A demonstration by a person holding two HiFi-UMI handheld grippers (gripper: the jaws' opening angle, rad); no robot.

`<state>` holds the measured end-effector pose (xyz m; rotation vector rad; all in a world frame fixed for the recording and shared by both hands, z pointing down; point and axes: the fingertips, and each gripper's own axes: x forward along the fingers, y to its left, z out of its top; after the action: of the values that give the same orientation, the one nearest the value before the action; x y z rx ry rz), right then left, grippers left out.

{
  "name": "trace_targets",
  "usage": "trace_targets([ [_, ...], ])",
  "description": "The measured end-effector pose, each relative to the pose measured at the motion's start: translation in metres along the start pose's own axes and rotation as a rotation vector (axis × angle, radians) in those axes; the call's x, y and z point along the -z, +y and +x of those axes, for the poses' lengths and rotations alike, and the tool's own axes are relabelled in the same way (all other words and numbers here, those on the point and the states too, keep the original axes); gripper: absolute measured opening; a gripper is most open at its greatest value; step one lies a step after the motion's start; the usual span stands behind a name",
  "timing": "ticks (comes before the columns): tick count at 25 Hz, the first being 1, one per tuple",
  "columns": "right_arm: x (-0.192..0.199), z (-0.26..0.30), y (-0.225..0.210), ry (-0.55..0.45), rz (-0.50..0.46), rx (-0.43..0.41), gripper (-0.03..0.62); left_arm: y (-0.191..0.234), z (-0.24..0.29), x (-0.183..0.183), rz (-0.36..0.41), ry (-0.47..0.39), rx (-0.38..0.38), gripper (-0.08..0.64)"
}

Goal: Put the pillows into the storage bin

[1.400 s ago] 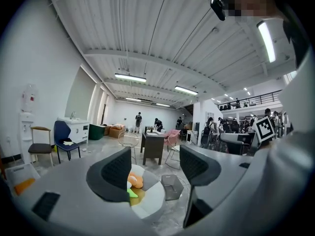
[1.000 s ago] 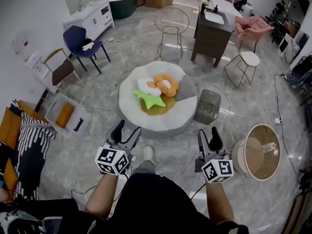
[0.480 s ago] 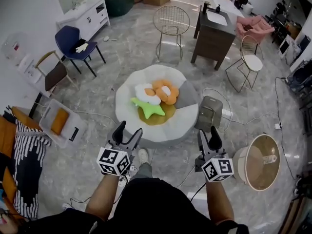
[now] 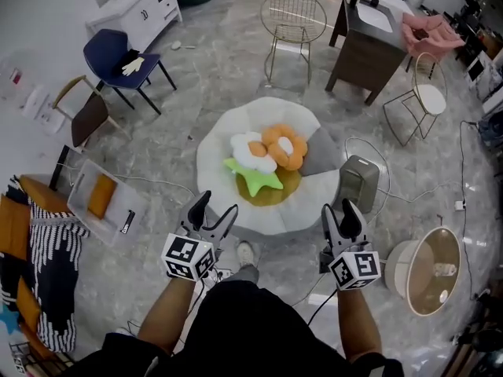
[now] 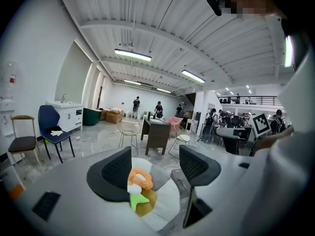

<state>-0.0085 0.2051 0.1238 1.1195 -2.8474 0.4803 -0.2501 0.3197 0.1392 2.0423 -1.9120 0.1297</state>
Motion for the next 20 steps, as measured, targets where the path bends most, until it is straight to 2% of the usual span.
trace_targets([
  [9,0.031,0.063,-0.005,0.111,-0.003,0.029,0.236,0.053,0.036,0.020,-0.049,0.067,0.023,0.321],
  [20,0.067,0.122,0.001,0.203,-0.009,-0.033,0.236,0.079,0.056,0.042,-0.069,0.116,0.004,0.321],
])
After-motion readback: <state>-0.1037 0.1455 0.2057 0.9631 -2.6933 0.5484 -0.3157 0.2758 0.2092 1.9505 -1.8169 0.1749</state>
